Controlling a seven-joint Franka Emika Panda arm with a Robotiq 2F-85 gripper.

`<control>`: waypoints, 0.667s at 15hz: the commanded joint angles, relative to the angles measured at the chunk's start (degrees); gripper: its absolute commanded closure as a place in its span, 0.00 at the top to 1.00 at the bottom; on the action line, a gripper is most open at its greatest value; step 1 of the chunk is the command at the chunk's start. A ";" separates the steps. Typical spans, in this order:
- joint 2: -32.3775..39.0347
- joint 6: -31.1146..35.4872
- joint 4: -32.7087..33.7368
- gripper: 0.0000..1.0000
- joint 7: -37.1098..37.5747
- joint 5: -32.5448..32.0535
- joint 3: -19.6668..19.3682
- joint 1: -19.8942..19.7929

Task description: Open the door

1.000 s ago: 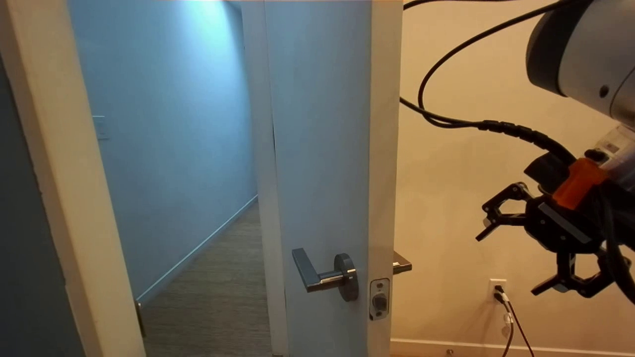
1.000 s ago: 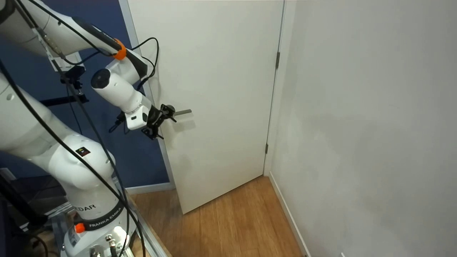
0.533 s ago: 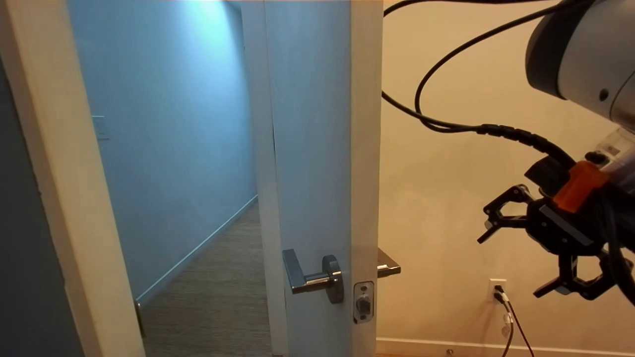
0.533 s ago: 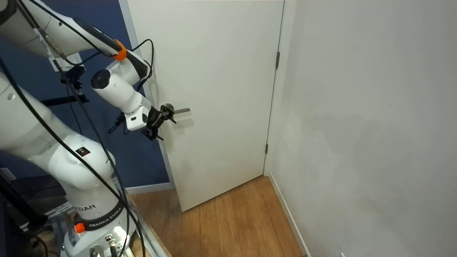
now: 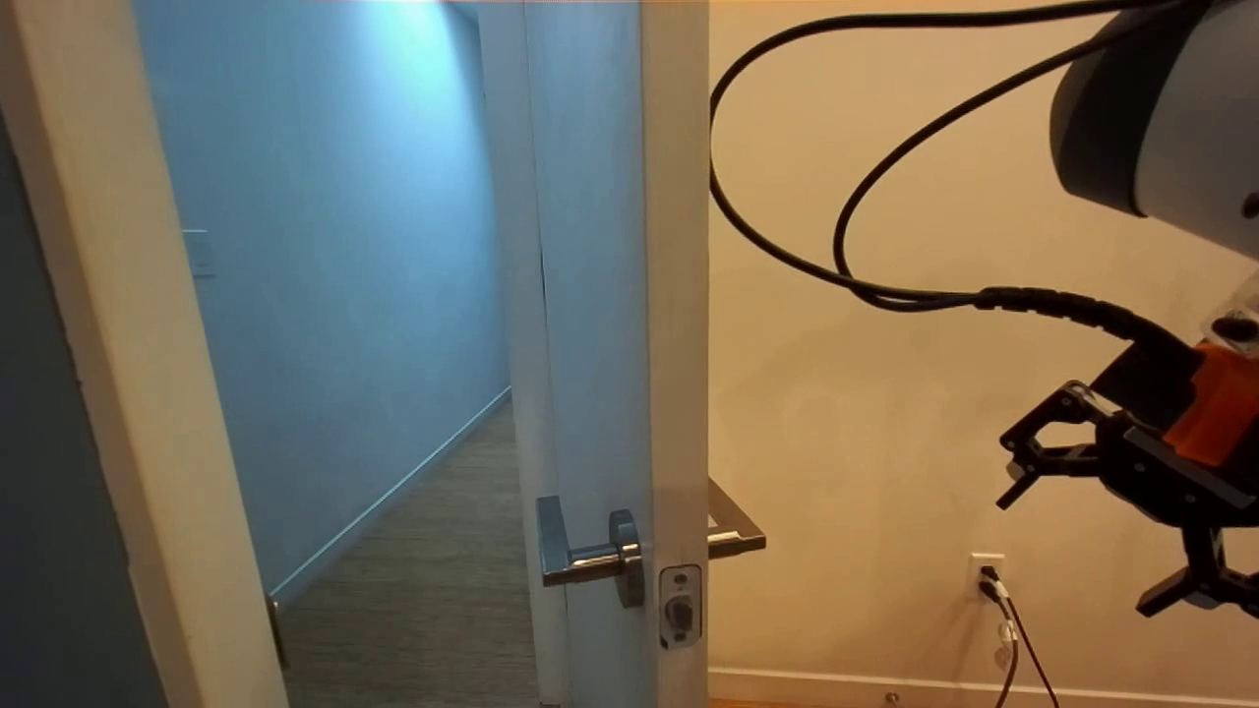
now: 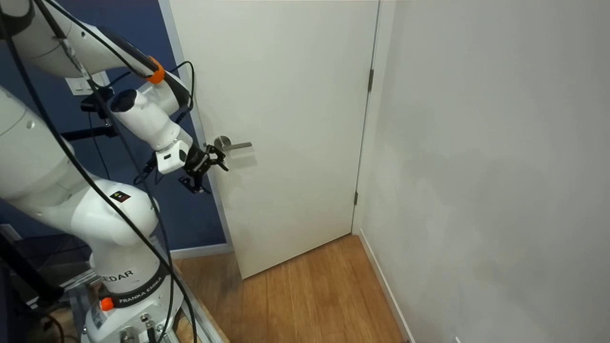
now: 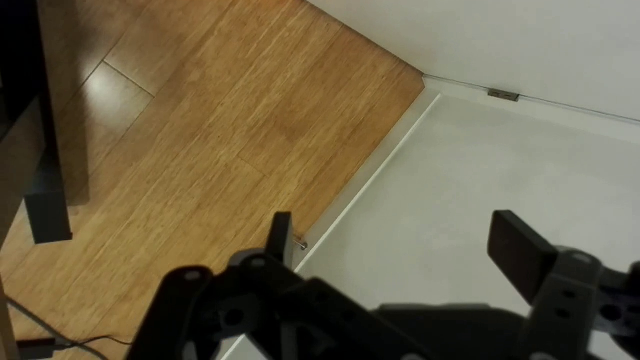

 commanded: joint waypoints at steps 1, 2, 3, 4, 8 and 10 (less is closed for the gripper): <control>-2.19 5.40 0.01 1.00 -1.66 -0.01 -1.71 6.19; -2.65 7.18 0.05 1.00 -1.31 -0.02 -1.88 7.42; -3.27 9.10 0.08 1.00 -1.04 -0.03 -1.92 8.64; -3.58 11.00 0.12 1.00 -0.78 -0.03 -2.34 10.12; -5.83 16.28 0.20 1.00 -1.45 -1.82 -0.68 12.30; -4.47 17.61 2.51 1.00 -2.88 -4.42 -1.04 13.13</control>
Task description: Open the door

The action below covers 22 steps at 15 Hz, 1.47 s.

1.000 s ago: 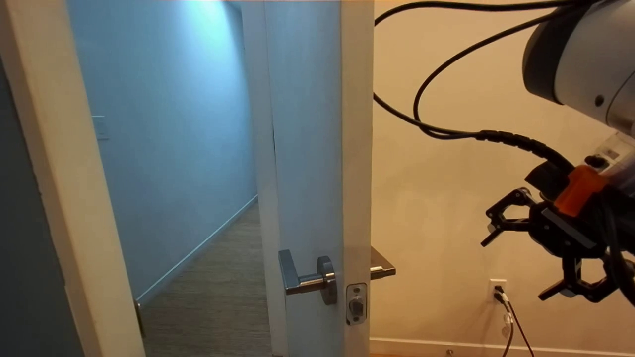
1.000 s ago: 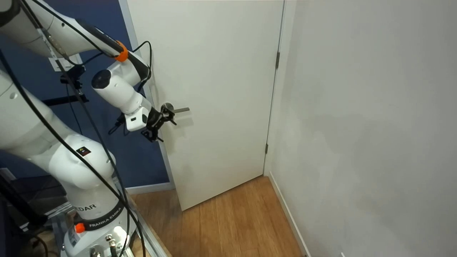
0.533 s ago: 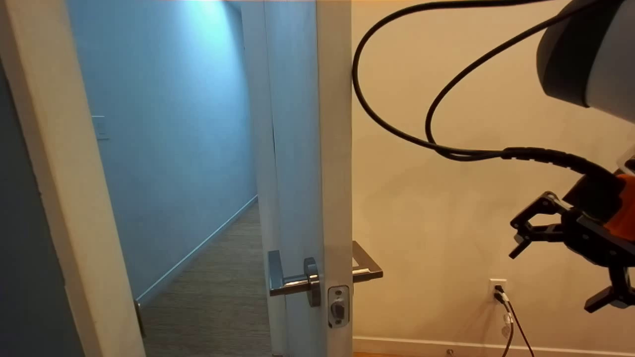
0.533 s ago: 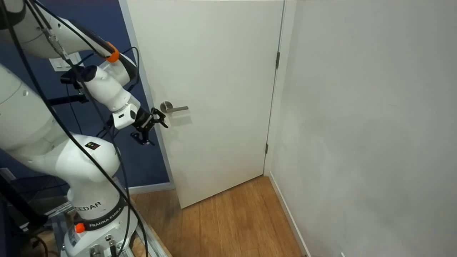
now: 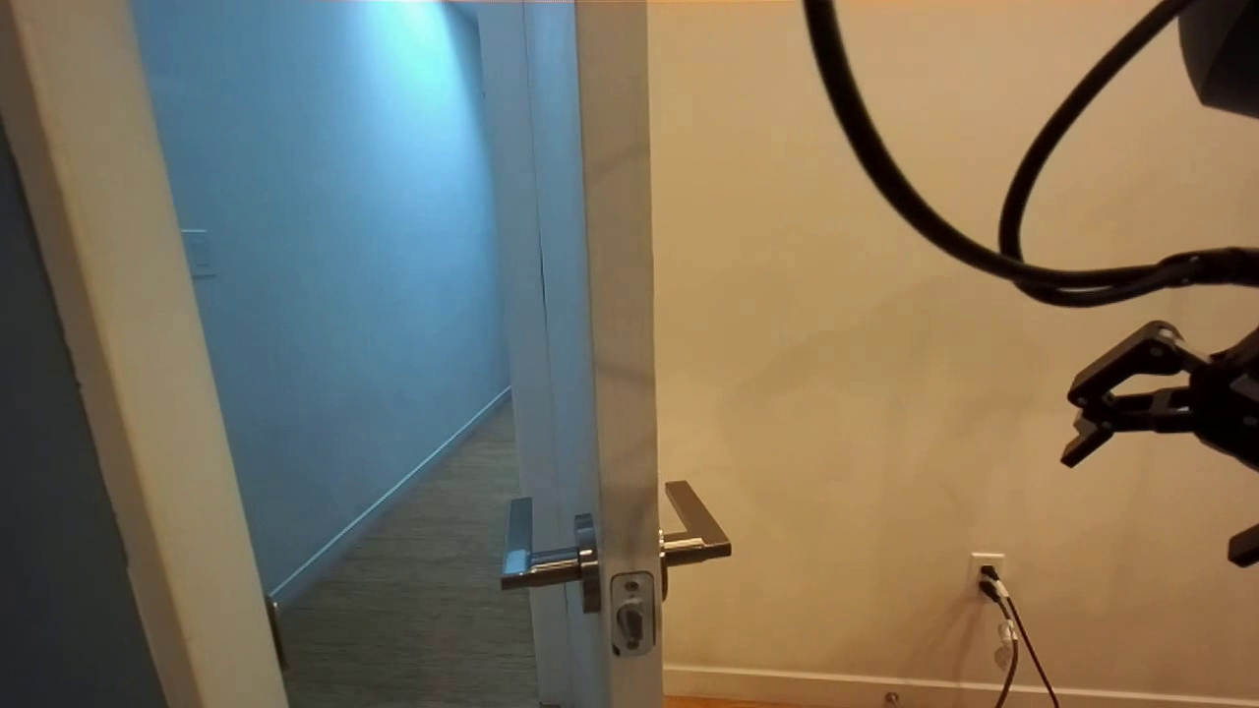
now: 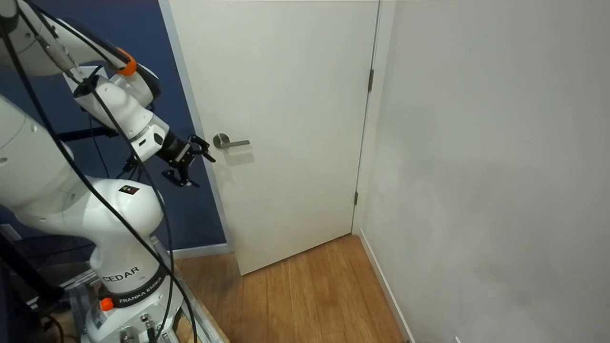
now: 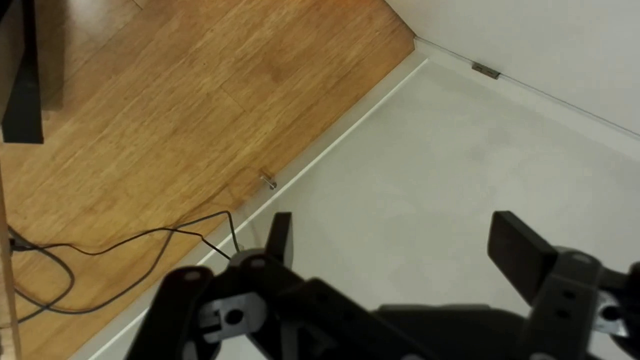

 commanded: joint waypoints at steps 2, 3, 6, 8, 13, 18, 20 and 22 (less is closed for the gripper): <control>0.87 2.48 4.61 1.00 -4.06 -6.79 -0.33 2.22; 1.34 2.33 5.74 1.00 -5.09 -9.15 -0.20 2.37; 1.86 1.05 8.62 1.00 -9.02 -15.11 -0.52 3.17; 1.78 -0.12 10.29 1.00 -11.42 -16.48 -1.17 4.12; 0.76 -4.25 14.65 1.00 -20.15 -7.40 -8.02 11.63; 0.41 -0.60 17.83 1.00 -25.50 -8.50 -9.95 15.68; 0.63 -0.93 19.51 1.00 -30.27 -7.46 -11.28 17.85; 0.73 -1.02 21.11 1.00 -33.77 -7.73 -11.96 19.47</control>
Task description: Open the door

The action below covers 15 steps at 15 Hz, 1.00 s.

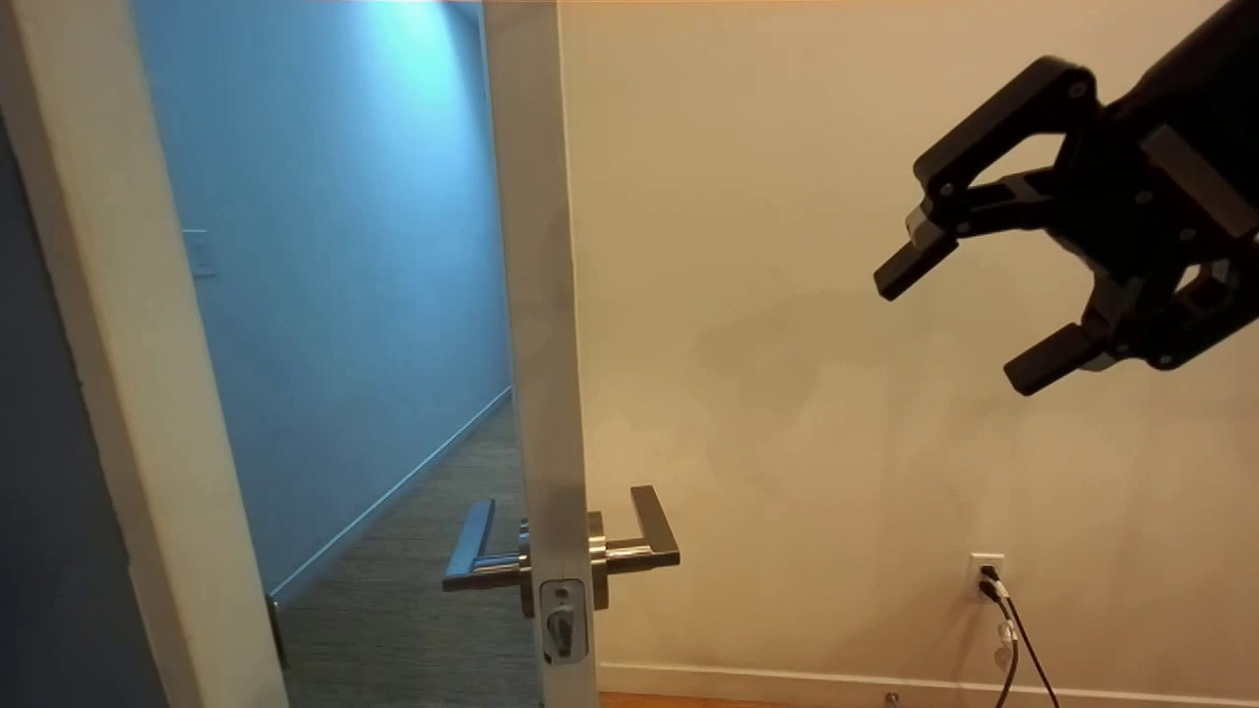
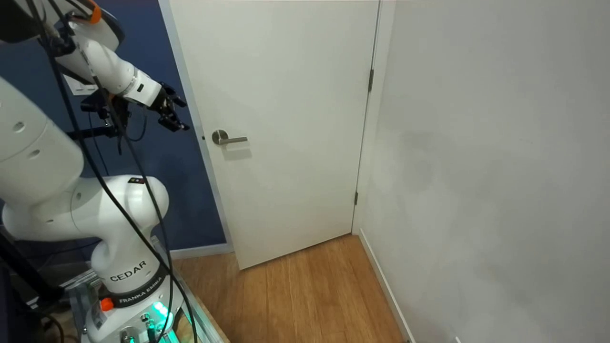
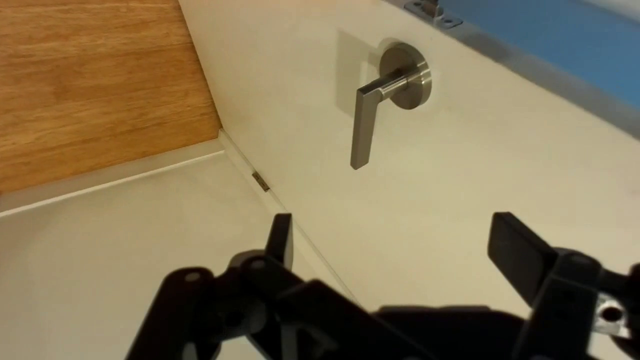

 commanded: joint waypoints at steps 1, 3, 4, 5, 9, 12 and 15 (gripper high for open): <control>-0.04 0.91 3.93 1.00 -7.66 0.68 -2.06 3.37; 1.11 1.47 6.67 1.00 -10.57 -0.74 -2.13 3.86; 1.92 1.21 8.52 1.00 -12.61 -1.15 -2.51 4.02; 2.50 0.69 10.12 1.00 -14.85 -1.18 -2.98 4.33; 7.46 0.41 19.25 1.00 -23.94 0.37 -5.43 5.59; 12.27 0.45 26.64 1.00 -30.82 4.74 -7.94 7.59; 11.09 -0.40 24.55 1.00 -29.43 4.58 -7.15 7.00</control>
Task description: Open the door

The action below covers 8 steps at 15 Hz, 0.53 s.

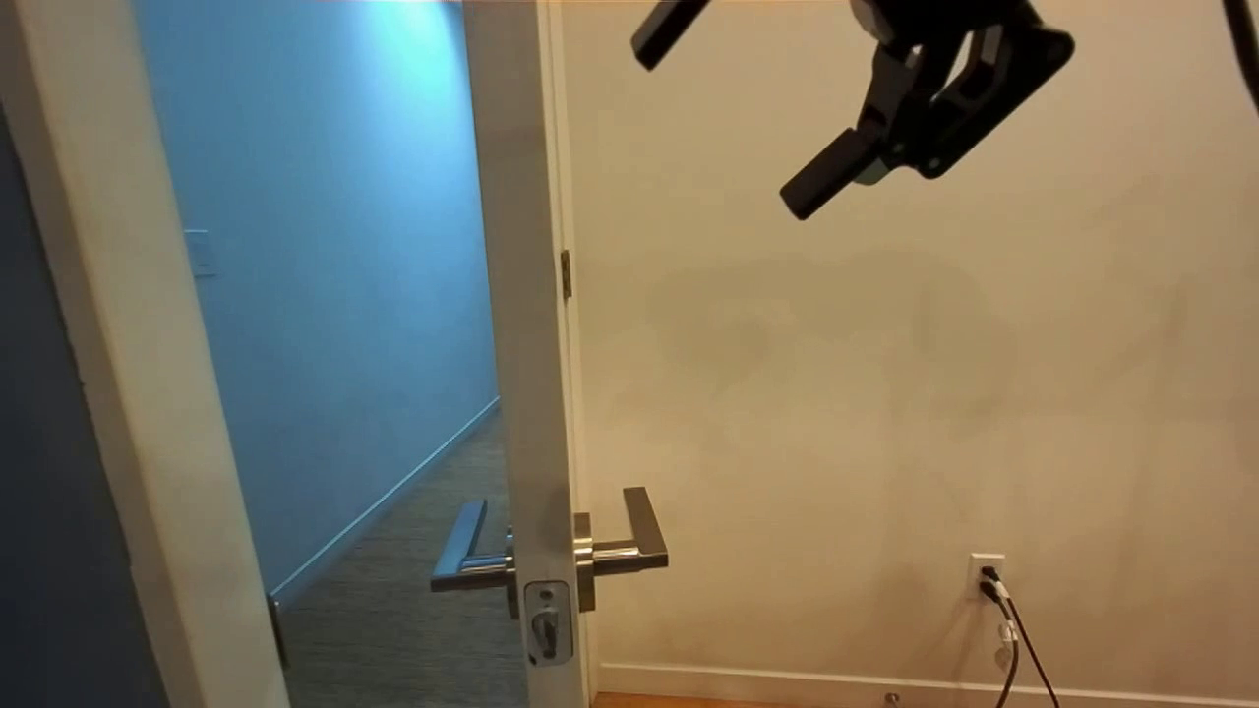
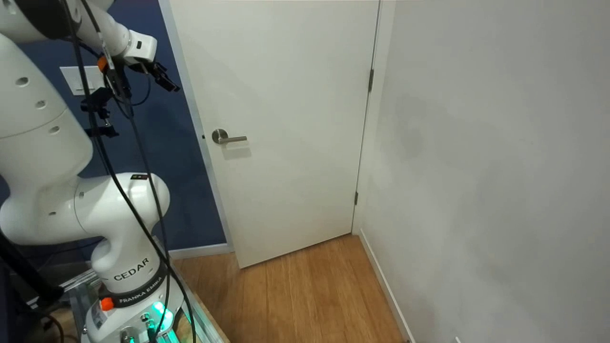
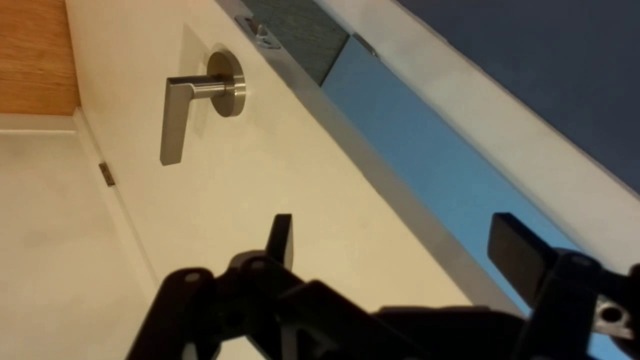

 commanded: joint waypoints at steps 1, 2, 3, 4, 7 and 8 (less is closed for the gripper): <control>1.48 0.03 1.83 1.00 -1.23 1.18 -0.50 0.31; 2.71 0.06 3.10 1.00 -1.82 1.63 -0.73 0.37; 3.57 0.12 3.90 1.00 -1.97 1.75 -0.86 0.38; 4.05 0.17 4.31 1.00 -1.99 1.77 -0.93 0.38; 4.22 0.27 4.59 1.00 -2.03 1.85 -0.96 0.41; 5.62 2.16 7.84 1.00 -3.64 3.43 -1.29 0.65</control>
